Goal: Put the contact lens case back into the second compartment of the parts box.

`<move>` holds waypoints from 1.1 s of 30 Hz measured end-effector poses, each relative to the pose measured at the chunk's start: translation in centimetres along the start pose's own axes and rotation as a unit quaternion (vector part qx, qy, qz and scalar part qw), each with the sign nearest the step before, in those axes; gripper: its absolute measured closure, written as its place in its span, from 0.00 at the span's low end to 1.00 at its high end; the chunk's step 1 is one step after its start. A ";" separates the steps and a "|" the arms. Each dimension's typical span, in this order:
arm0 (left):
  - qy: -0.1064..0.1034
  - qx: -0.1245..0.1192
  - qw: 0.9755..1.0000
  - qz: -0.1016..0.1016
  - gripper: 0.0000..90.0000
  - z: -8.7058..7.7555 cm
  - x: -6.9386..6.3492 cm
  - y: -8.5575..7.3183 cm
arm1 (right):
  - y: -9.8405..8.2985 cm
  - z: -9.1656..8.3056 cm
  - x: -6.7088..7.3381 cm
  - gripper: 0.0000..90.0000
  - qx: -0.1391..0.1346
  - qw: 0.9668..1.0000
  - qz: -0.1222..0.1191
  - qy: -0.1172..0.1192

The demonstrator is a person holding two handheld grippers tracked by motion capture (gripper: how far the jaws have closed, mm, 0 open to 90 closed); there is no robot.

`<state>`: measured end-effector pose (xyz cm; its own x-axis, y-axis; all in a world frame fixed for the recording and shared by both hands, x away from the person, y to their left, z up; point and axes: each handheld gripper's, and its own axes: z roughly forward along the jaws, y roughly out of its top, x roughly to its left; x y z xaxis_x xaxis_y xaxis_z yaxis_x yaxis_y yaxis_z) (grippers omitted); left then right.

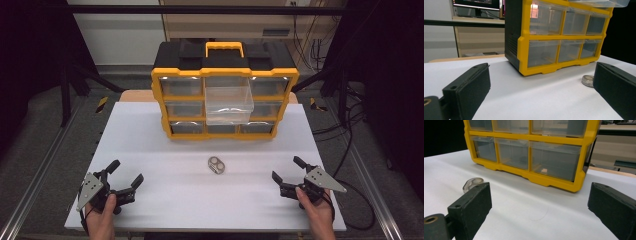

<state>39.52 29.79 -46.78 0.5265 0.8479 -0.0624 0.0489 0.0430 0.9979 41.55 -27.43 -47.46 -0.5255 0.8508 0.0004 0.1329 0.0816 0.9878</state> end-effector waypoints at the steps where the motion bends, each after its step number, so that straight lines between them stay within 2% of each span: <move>1: 0.000 0.000 1.000 -0.001 0.01 0.0 0.0 0.0 | 0.0 0.0 0.0 0.06 0.000 1.000 0.000 0.000; 6: -0.002 -0.002 1.000 0.002 0.01 0.0 -0.2 0.0 | 0.0 0.2 0.7 0.06 0.020 1.000 -0.010 0.008; 10: -0.006 0.000 1.000 0.008 0.01 0.1 -0.4 0.0 | 0.0 0.3 1.0 0.05 0.032 0.999 -0.008 0.008; 20: -0.011 0.007 1.000 0.017 0.01 0.1 -0.9 -0.2 | 0.8 1.5 2.4 0.06 0.068 0.998 0.003 -0.014; 22: -0.012 0.008 1.000 0.018 0.01 0.1 -0.9 -0.2 | 0.9 1.7 2.6 0.06 0.072 0.997 0.002 -0.011; 24: -0.014 0.008 1.000 0.017 0.01 0.1 -1.0 -0.2 | 1.3 2.6 3.1 0.07 0.092 0.996 -0.007 -0.009; 26: -0.015 0.007 1.000 0.016 0.01 0.1 -1.0 -0.2 | 1.7 3.8 3.7 0.07 0.110 0.994 -0.004 0.005; 28: -0.014 0.007 1.000 0.018 0.01 0.1 -1.0 -0.2 | 1.8 4.2 4.0 0.07 0.119 0.993 -0.004 0.007; 30: -0.013 0.007 1.000 0.019 0.01 0.1 -1.0 -0.2 | 2.0 5.7 4.9 0.07 0.148 0.989 -0.014 0.014; 33: -0.012 0.008 1.000 0.019 0.01 0.1 -1.0 -0.2 | 2.1 6.6 5.3 0.07 0.152 0.988 -0.010 0.025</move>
<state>39.08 28.92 -46.93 0.5483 0.8359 -0.0241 0.0414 0.0017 0.9991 44.55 -19.33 -46.39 -0.5699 0.8217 -0.0046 0.3644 0.2578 0.8949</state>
